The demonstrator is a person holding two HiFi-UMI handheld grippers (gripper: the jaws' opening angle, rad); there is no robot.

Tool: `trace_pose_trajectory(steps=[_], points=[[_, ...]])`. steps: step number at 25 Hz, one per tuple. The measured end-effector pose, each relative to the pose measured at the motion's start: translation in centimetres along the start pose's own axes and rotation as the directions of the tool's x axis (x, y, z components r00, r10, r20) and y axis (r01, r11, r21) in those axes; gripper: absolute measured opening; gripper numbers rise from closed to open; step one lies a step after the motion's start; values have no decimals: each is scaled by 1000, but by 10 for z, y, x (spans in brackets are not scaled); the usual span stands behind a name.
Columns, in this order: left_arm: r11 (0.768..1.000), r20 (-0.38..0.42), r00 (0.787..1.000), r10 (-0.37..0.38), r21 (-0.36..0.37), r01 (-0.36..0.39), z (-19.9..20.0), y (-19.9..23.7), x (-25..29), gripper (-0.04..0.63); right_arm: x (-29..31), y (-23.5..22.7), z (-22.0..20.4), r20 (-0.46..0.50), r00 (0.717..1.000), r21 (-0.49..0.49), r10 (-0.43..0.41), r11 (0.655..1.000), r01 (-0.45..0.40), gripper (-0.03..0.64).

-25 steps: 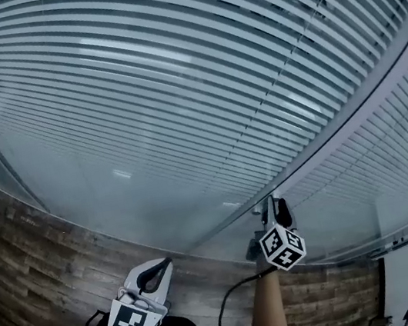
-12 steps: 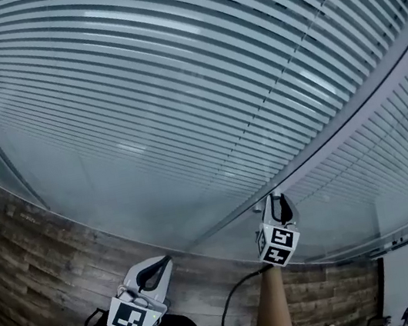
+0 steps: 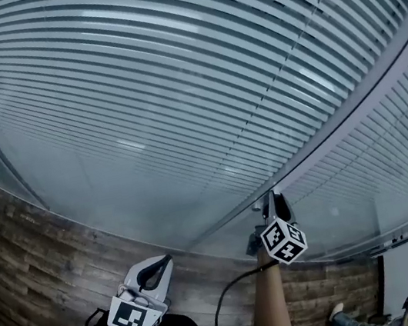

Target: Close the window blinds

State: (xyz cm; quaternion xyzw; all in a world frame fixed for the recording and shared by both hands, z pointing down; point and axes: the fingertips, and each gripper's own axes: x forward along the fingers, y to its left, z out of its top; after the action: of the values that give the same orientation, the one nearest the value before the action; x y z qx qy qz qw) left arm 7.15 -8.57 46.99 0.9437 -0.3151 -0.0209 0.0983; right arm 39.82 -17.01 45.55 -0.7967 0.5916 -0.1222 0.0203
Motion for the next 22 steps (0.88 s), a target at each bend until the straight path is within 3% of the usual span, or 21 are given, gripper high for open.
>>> trace_pose_trajectory(steps=[2,3,6,7,8,9,10,12,13,14,16,18,20,22], points=[[1000,1,1000,-1,-1,1,1,2,0,2,1,3,-1,-15,1000,-207,-24,978,21,127],[1000,3,1000,-3,-2,3,0,2,0,2,0,6,-2,-23,999,-336,-38,941,28,127],[1000,3,1000,-8,-8,8,-2,3,-3,2,-2,15,-7,-51,995,-668,-84,744,29,127],[1000,3,1000,-11,-10,11,-2,3,-3,2,-2,18,-8,-58,994,-714,-94,700,25,127],[1000,3,1000,-15,-11,15,-2,1,-2,2,-1,18,-8,-64,993,-718,-98,695,22,128],[1000,4,1000,-19,-11,19,-2,-1,-1,2,-1,18,-7,-66,993,-685,-95,728,24,130],[1000,3,1000,-23,-10,23,-1,-3,1,2,-1,16,-6,-63,994,-615,-85,788,28,130],[1000,2,1000,-28,-5,28,-1,-7,3,2,-4,8,-4,-42,998,-378,-53,925,33,139],[1000,0,1000,-28,-4,28,-2,-8,3,2,-7,4,-5,-29,999,-241,-36,970,28,157],[1000,-2,1000,-25,-5,25,-2,-8,2,2,-9,0,-5,-17,1000,-120,-23,993,21,166],[1000,-5,1000,-17,-9,17,-2,-7,-1,2,-9,-3,-6,2,1000,40,1,999,-1,179],[1000,-2,1000,-11,-13,11,-3,-3,-4,2,-6,0,-6,18,1000,111,25,993,-27,175],[1000,2,1000,-8,-15,8,-5,-1,-7,2,-3,4,-4,30,999,115,35,993,-38,129],[1000,2,1000,-5,-15,5,-6,-1,-9,2,-4,4,-4,24,999,64,25,998,-26,127]])
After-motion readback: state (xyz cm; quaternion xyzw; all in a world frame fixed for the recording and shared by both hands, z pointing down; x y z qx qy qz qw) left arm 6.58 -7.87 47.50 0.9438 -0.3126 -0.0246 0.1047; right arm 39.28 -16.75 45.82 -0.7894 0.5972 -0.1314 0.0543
